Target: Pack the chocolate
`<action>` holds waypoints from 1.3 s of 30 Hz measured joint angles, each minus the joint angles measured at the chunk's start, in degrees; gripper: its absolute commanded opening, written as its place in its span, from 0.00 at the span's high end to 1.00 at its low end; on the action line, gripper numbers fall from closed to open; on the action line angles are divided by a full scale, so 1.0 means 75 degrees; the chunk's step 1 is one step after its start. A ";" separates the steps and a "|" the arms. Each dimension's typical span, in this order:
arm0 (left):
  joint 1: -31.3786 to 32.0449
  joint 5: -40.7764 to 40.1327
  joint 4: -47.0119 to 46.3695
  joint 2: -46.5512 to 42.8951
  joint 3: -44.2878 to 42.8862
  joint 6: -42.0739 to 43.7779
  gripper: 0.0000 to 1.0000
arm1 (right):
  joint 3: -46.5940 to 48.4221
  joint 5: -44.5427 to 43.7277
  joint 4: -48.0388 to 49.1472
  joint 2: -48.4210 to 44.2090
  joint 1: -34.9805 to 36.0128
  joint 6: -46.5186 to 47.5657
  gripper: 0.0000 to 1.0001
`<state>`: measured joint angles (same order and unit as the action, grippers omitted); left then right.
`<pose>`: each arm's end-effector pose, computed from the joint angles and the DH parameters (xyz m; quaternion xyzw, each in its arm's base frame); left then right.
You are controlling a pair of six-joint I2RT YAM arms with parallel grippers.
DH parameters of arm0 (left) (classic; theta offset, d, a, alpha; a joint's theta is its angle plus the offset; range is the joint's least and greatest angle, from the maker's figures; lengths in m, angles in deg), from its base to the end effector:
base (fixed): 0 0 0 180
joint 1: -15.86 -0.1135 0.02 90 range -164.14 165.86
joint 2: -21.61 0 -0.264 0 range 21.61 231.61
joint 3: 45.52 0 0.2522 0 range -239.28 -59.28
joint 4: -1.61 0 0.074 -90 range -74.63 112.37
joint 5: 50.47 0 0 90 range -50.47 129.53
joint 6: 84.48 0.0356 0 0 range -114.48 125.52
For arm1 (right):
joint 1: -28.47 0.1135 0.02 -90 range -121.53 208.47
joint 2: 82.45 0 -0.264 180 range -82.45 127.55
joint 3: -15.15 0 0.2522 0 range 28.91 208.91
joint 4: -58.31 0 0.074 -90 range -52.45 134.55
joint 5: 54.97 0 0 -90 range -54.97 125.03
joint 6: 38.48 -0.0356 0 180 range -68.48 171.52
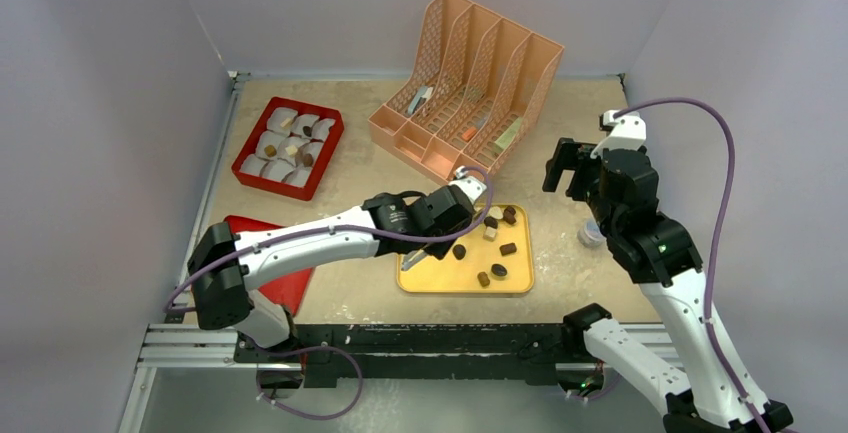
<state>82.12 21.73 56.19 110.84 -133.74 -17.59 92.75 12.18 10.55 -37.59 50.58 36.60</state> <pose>0.1426 -0.2973 0.2840 0.3045 0.8945 -0.1004 0.3117 0.1425 0.0430 0.4084 0.0716 0.7838 0.0404 0.6156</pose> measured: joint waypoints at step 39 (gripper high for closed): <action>-0.4814 -0.1588 0.2326 -0.1976 0.0000 -0.1440 0.73 | -0.0076 0.0131 0.0058 -0.0050 0.0000 0.0000 0.02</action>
<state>46.01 9.82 73.63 96.02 -133.74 -28.39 92.18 13.16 10.99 -37.96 50.58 36.60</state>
